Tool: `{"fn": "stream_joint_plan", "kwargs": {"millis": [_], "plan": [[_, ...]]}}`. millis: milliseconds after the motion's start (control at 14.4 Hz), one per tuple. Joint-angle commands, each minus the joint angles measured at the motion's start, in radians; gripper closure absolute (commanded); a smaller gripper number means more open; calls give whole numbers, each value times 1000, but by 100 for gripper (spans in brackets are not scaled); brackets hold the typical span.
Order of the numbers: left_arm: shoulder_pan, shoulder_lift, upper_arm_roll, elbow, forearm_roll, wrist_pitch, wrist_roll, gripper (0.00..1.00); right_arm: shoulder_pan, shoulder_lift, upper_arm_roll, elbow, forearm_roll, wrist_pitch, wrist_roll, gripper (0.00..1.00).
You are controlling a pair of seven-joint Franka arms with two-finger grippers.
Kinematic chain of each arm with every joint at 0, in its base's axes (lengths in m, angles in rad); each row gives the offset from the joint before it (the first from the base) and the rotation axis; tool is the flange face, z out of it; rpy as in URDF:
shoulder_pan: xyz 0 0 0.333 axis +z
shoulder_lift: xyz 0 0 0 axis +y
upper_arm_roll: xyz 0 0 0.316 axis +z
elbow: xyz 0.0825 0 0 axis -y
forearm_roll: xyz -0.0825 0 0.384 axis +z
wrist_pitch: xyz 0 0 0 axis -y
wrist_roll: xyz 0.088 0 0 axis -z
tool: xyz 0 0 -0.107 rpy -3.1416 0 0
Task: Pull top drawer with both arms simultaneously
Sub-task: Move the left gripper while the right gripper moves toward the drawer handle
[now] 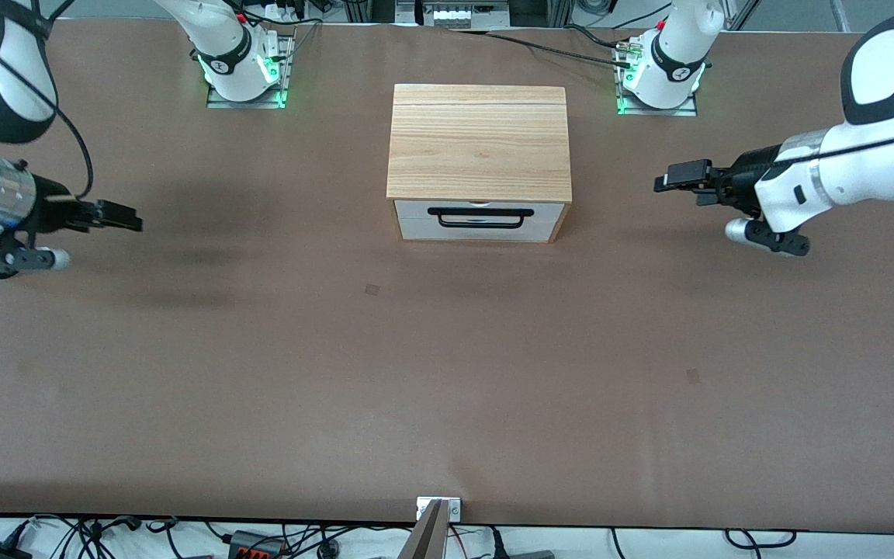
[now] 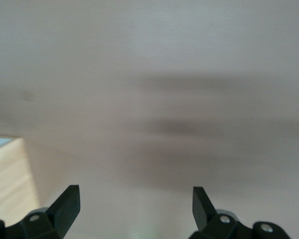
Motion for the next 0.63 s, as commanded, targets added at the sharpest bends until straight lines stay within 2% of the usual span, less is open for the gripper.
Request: {"fn": "stream_joint_plan", "kwargs": {"millis": [0, 139, 278, 348, 487, 557], "plan": [[13, 71, 1, 29, -83, -40, 125, 0, 12, 124, 6, 83, 124, -9, -46, 0], [15, 149, 1, 20, -158, -41, 213, 0, 43, 179, 16, 145, 148, -9, -47, 0], [19, 233, 1, 9, -291, -40, 317, 0, 44, 259, 34, 246, 163, -10, -50, 0], [26, 263, 1, -5, -358, -37, 392, 0, 43, 273, 34, 259, 203, -14, -49, 0], [30, 283, 2, -95, -474, -14, 536, 0, 47, 287, 35, 255, 334, -26, -52, 0], [44, 284, 2, -144, -515, 3, 613, 0, 58, 293, 45, 249, 370, -41, -66, 0]]}}
